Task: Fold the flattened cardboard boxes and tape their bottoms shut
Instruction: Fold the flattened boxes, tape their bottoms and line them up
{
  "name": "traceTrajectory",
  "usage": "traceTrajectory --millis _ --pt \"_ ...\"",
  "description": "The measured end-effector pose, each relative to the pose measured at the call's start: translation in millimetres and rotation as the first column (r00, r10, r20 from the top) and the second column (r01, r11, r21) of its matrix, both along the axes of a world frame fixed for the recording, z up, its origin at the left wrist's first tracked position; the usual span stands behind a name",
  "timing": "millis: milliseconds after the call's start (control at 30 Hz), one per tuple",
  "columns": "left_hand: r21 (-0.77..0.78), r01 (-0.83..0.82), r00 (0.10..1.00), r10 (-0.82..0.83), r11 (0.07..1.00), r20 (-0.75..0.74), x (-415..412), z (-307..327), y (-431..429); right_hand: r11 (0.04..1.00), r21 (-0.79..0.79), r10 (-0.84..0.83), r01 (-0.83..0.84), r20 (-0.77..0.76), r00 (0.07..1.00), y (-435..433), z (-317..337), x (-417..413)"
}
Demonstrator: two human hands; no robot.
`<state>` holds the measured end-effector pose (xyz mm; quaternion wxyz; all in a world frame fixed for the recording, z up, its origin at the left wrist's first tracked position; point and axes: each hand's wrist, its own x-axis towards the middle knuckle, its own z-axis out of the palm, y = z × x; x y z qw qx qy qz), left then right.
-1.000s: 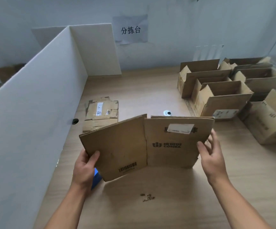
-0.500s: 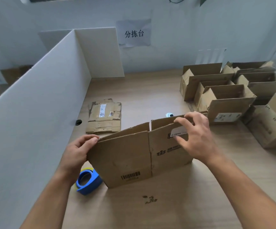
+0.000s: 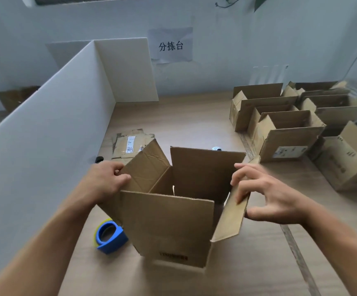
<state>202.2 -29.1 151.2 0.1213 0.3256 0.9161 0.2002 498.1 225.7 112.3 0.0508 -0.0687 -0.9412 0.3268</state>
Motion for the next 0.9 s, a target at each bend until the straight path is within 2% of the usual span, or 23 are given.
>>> traceTrajectory --millis 67,167,367,533,633,767,900 --pt "0.048 0.008 0.999 -0.006 0.999 -0.038 12.6 -2.6 5.0 0.997 -0.066 -0.045 0.041 -0.050 0.998 -5.3 -0.6 0.5" --pt "0.007 0.096 0.994 -0.097 0.995 0.048 32.1 -9.1 15.0 0.983 -0.164 -0.101 0.080 -0.122 0.987 -19.3 -4.6 -8.8" --pt "0.040 0.247 0.969 -0.246 0.968 -0.023 48.1 -13.8 17.5 0.972 -0.150 -0.211 0.183 -0.197 0.957 -32.0 -17.0 -21.9" --pt "-0.107 0.511 0.859 -0.502 0.853 0.099 50.6 -9.4 -0.7 0.957 -0.092 -0.286 0.274 -0.170 0.943 -32.0 -12.5 -25.4" --pt "-0.184 0.583 0.812 -0.563 0.791 0.153 54.4 -9.9 -13.6 0.937 -0.018 -0.349 0.349 -0.124 0.929 -28.1 -7.9 -34.1" --pt "-0.133 0.600 0.799 -0.582 0.789 0.155 61.2 -17.6 -25.3 0.922 0.082 -0.379 0.377 0.002 0.926 -13.0 2.4 -49.8" --pt "0.014 0.558 0.827 -0.557 0.830 0.073 60.9 -23.0 -33.1 0.924 0.087 -0.376 0.373 0.028 0.926 -9.3 5.3 -57.1"
